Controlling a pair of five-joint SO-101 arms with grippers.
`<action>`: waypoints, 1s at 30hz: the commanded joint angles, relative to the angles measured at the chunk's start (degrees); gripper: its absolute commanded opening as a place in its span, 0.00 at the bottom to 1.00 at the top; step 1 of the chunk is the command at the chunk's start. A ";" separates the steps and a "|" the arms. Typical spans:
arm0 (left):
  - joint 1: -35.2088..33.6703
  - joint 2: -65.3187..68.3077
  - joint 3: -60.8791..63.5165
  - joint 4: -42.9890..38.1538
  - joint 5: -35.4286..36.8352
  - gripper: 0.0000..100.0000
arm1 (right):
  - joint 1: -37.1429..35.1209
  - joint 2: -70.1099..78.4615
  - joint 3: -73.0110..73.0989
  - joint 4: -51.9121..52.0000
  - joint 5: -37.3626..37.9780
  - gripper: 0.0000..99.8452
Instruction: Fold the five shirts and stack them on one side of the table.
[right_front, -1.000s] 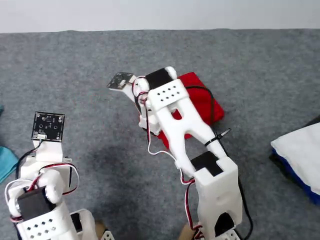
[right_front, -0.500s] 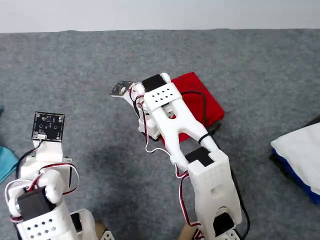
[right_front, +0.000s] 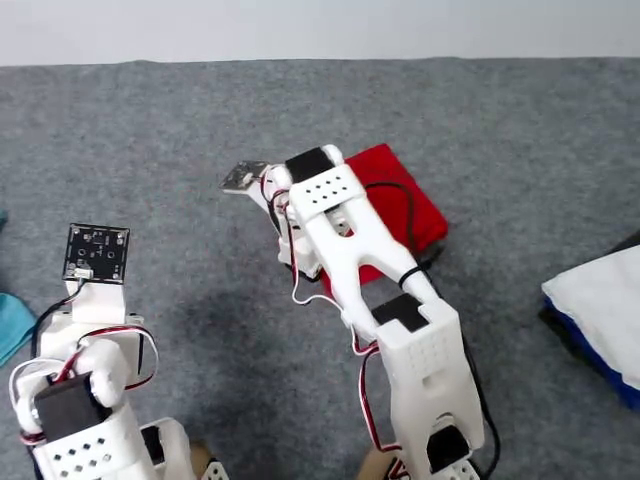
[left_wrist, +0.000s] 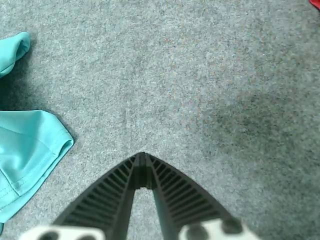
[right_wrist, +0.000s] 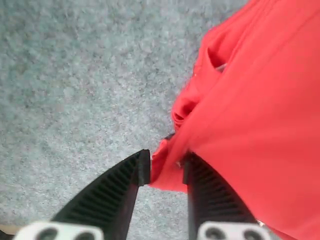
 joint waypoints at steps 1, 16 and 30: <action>0.09 -0.79 -0.75 0.00 -0.62 0.00 | 1.98 -0.31 -0.18 -0.04 0.09 0.06; 0.09 -0.79 -0.48 0.00 -0.62 0.00 | 4.18 -2.42 -0.18 3.47 6.68 0.01; 0.09 -0.79 -0.40 0.00 -0.62 0.00 | 6.90 -7.16 0.18 5.85 9.32 0.01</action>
